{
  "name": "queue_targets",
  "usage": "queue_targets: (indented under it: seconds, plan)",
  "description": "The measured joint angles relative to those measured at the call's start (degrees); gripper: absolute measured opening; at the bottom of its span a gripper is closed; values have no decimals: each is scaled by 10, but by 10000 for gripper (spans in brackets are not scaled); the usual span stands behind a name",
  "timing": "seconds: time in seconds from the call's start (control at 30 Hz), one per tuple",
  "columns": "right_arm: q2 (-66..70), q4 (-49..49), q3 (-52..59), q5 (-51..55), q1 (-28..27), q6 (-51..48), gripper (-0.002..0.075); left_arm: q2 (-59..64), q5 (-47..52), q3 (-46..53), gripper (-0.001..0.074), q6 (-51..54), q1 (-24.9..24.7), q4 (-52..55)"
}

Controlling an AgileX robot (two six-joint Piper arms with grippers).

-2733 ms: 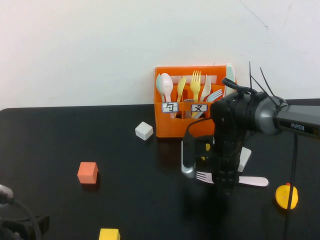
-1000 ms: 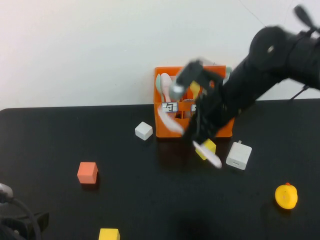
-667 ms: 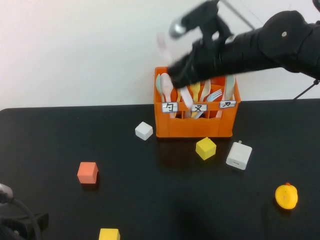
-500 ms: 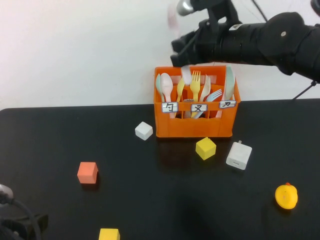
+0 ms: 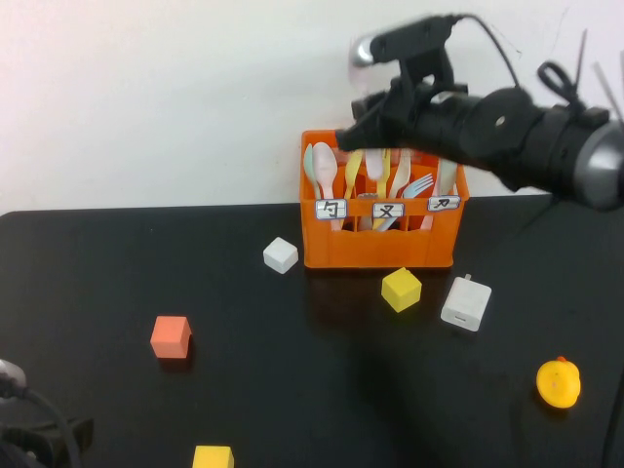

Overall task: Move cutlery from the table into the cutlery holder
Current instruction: Place the fork on the box

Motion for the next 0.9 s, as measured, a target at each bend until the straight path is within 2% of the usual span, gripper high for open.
queue_targets:
  seconds: [0.37,0.47,0.6,0.7,0.8,0.9]
  plan:
    - [31,1,0,-7,0,-9,131,0,0,0,-1,0,0,0]
    - [31,1,0,-9,0,-32,182,0,0,0,-1,0,0,0]
    - [31,1,0,-10,0,-39,298,0,0,0,-1,0,0,0]
    - [31,2,0,-10,0,-39,334,0,0,0,-1,1,0,0]
    - [24,3,0,-5,0,-44,337,0,0,0,-1,1,0,0]
    - [-1,3,2,24,-1,-74,293,0,0,0,-1,1,0,0]
